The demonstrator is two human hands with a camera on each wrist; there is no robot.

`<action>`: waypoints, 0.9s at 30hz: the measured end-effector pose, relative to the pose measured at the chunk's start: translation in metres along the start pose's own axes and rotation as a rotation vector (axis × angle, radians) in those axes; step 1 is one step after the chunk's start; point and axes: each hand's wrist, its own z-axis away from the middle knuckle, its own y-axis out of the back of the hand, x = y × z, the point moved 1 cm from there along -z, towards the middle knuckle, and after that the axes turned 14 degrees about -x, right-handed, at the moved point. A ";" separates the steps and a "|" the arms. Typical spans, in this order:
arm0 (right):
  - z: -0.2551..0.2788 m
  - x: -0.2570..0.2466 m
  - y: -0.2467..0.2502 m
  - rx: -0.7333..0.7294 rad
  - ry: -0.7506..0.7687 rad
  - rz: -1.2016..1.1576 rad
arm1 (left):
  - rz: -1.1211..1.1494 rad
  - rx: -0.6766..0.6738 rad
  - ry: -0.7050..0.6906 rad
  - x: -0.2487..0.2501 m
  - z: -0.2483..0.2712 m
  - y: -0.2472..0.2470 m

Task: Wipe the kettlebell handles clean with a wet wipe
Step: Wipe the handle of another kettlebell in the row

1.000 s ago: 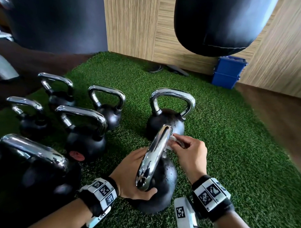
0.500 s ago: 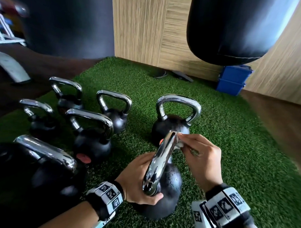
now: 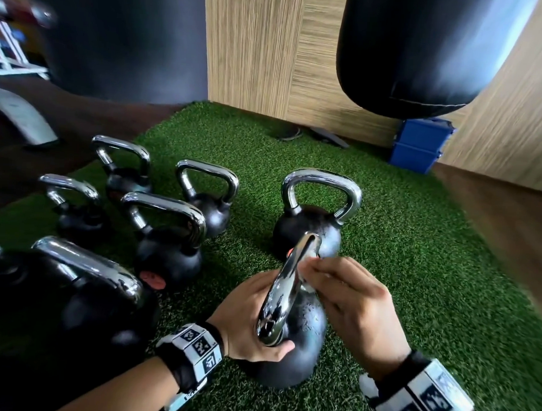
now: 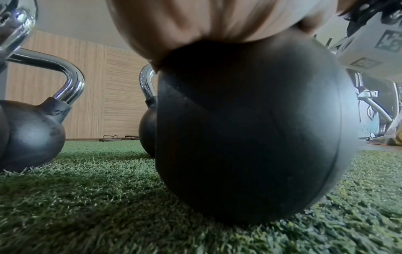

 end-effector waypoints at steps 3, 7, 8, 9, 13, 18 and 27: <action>0.014 -0.019 -0.006 -0.059 0.104 -0.007 | -0.060 -0.006 0.012 -0.001 0.002 -0.003; 0.024 -0.031 -0.012 -0.040 -0.094 -0.372 | 0.025 0.020 0.036 0.008 0.004 0.000; 0.023 -0.031 -0.012 -0.030 -0.203 -0.480 | 0.029 0.027 0.047 0.009 0.004 0.001; 0.024 -0.031 -0.014 -0.029 -0.296 -0.568 | 0.033 0.031 0.051 0.010 0.004 0.000; 0.034 -0.031 -0.027 -0.113 -0.461 -0.796 | 0.049 0.025 0.044 0.006 0.006 -0.004; 0.039 -0.027 -0.034 -0.146 -0.480 -0.713 | -0.026 -0.065 0.065 -0.004 0.007 -0.009; 0.019 -0.010 -0.040 -0.270 -0.421 -0.579 | -0.022 -0.007 0.076 -0.003 0.007 -0.009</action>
